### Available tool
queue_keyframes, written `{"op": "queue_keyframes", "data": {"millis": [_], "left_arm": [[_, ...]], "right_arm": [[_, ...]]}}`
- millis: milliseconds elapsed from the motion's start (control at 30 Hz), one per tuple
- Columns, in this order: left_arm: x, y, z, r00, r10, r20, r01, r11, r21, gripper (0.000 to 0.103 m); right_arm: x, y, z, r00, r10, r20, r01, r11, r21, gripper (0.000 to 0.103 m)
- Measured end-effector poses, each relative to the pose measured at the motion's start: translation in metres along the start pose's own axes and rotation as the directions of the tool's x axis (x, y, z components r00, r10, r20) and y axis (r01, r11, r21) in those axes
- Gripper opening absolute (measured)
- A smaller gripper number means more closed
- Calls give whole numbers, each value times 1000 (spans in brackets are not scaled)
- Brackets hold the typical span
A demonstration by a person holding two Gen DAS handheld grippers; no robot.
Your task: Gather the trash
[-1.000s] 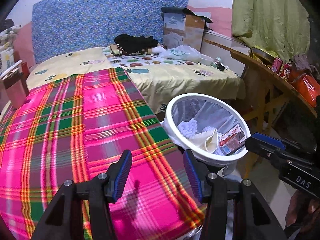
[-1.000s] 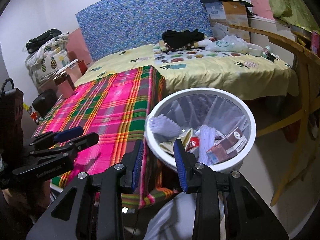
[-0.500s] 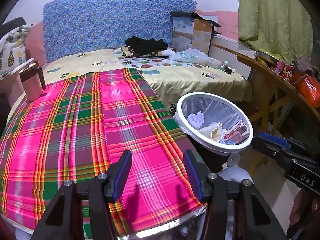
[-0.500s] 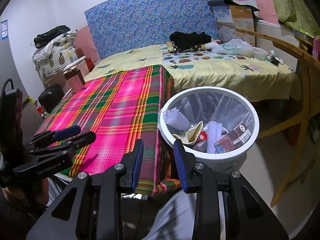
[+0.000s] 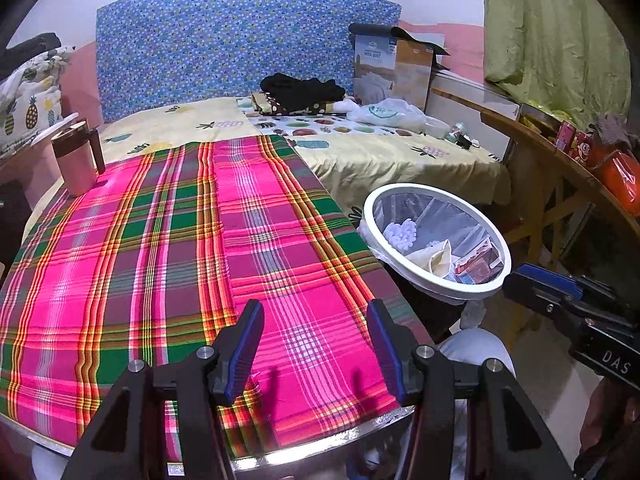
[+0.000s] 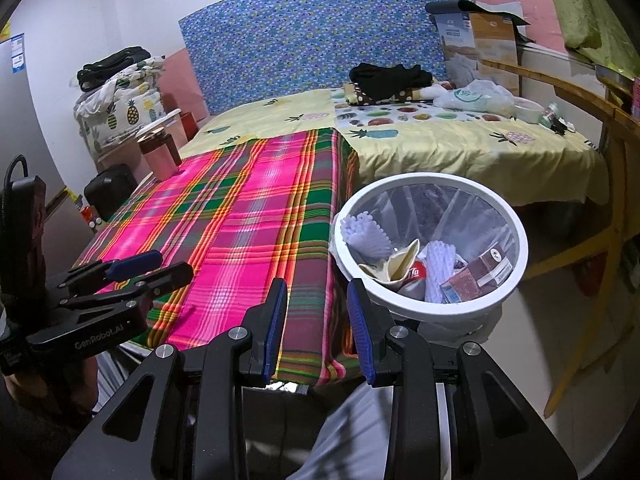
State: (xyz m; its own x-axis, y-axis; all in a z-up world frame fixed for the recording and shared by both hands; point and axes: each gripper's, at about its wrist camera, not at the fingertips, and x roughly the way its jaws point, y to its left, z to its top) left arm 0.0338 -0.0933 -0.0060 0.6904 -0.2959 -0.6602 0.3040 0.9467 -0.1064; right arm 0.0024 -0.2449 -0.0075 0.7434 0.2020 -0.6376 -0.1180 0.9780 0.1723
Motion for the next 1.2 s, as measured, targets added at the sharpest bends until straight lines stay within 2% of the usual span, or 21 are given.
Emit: {"op": "queue_keyframes", "data": {"millis": [1200], "left_arm": [[-8, 5, 2, 1000, 18, 9, -18, 1000, -5, 53]], "right_arm": [[0, 9, 1, 1000, 10, 2, -10, 1000, -15, 32]]}}
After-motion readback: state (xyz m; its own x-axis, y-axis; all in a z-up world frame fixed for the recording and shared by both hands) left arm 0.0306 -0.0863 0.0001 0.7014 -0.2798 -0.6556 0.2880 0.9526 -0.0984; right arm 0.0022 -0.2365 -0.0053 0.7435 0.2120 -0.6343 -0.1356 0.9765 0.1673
